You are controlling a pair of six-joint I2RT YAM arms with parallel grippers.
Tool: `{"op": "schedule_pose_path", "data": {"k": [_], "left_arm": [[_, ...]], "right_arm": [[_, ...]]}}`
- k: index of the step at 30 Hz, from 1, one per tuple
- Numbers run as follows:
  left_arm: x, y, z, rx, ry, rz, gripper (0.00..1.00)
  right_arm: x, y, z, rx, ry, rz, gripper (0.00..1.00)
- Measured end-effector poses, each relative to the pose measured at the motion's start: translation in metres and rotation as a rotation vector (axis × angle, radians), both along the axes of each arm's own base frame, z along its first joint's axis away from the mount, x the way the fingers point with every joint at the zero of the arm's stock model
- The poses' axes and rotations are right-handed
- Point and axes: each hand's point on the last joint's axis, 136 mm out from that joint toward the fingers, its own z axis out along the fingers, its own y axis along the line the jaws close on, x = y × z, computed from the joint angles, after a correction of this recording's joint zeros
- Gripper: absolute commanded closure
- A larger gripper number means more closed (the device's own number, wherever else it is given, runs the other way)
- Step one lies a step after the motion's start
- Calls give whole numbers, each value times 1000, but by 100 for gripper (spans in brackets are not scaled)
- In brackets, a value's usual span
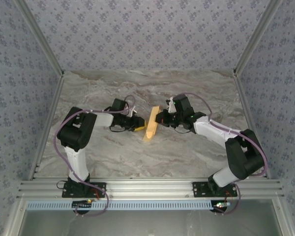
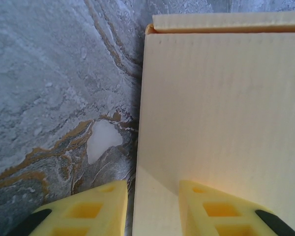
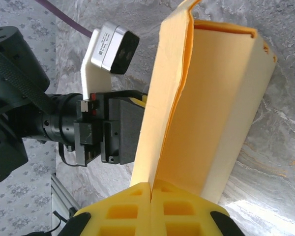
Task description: Fold the paper box
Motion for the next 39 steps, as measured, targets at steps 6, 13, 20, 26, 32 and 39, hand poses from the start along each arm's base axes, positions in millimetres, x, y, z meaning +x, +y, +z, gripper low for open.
{"op": "schedule_pose_path", "data": {"k": [6,13,20,26,32,39], "left_arm": [[0,0,1,5,0,0,62],[7,13,14,115,-103,48,46],[-9,35,79,196,-378,119,27],[-62,18,109,234,-601,45,17],[-78,4,106,335,-728,-10,11],[-78,0,82,433,-765,-53,10]], "right_arm": [[3,0,-5,-42,-10,-2,94],[4,4,-9,-84,-28,-5,93],[4,8,-9,-100,-42,-13,92],[5,10,-9,-106,-51,-29,92],[6,10,-8,-106,-53,-39,92],[7,10,-9,-106,-52,-39,92]]}}
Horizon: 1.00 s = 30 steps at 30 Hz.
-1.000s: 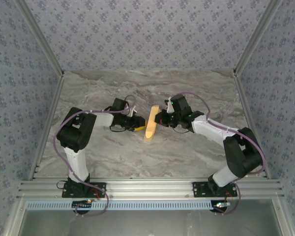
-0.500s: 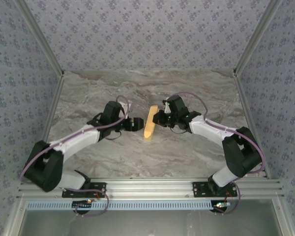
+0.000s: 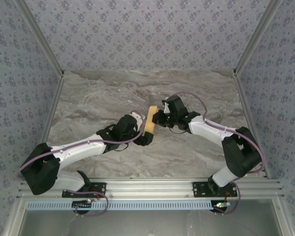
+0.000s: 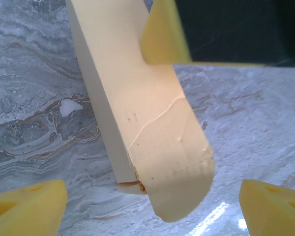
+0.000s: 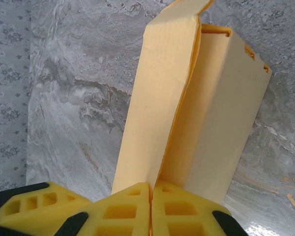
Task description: Fold the paper box
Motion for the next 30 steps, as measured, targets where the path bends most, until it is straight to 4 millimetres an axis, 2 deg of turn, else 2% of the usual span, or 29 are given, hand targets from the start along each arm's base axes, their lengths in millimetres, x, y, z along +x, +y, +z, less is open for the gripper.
{"op": "schedule_pose_path", "data": {"k": [10,18,30], "left_arm": [[8,-17,-10,-1,-44,-32,16],[14,-25,-26,24,-31,-39,29],[17,-25,-25,30,-44,-32,41]], "right_arm": [[0,0,0,0,0,0,92],[0,0,0,0,0,0,92],[1,0,0,1,-2,-1,89]]}}
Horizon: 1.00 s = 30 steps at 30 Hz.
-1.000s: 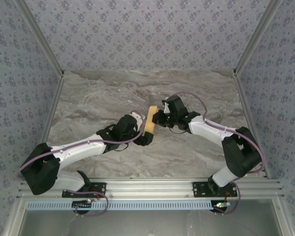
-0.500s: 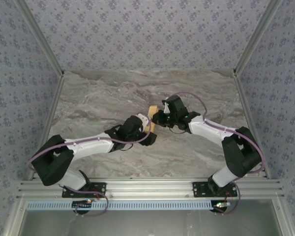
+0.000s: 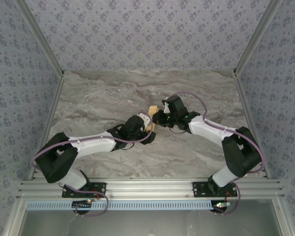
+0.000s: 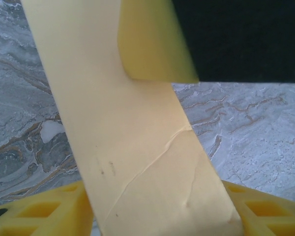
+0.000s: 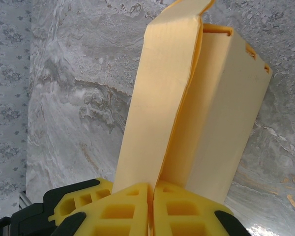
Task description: Fold the paper box
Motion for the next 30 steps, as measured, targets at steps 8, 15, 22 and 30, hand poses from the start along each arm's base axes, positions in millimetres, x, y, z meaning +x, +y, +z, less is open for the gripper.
{"op": "schedule_pose_path", "data": {"k": [8,15,22,30], "left_arm": [[4,2,1,8,-17,-2,47],[10,6,4,10,-34,-24,52],[16,14,12,13,-61,-65,56],[19,20,14,74,-96,-204,59]], "right_arm": [[0,-3,3,-7,-6,-9,78],[-2,-19,17,-31,-33,-29,63],[3,-51,55,-51,-163,-27,53],[15,-99,76,-150,-304,-6,50]]}}
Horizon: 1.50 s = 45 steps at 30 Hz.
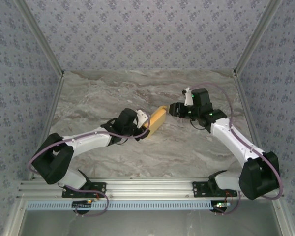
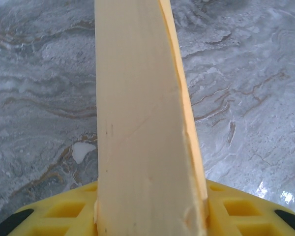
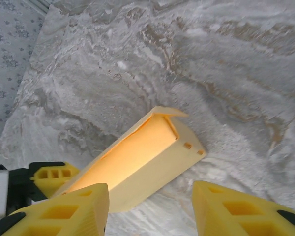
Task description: Fold the paper box
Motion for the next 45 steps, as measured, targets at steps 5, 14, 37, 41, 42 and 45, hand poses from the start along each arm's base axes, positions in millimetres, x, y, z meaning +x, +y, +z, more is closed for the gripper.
{"op": "schedule_pose_path", "data": {"k": [5,14,37,41,42,45], "left_arm": [[11,10,10,-15,-11,-91,58],[5,11,36,-45,-65,-356,60],[-23,9,14,27,-6,-666,57],[-27,11,10,34,13,-675,57],[-28,11,10,33,16,-677,57],[-29,11,10,29,21,-684,57]], "right_arm": [[-8,-5,7,-44,-78,63,49],[-39,-14,16,-199,-255,140,49],[-64,-24,-37,-358,-334,245,54],[-68,-18,-33,-334,-371,265,58],[-69,-16,-32,-328,-378,271,58],[-71,-9,-31,-320,-388,298,58]]}}
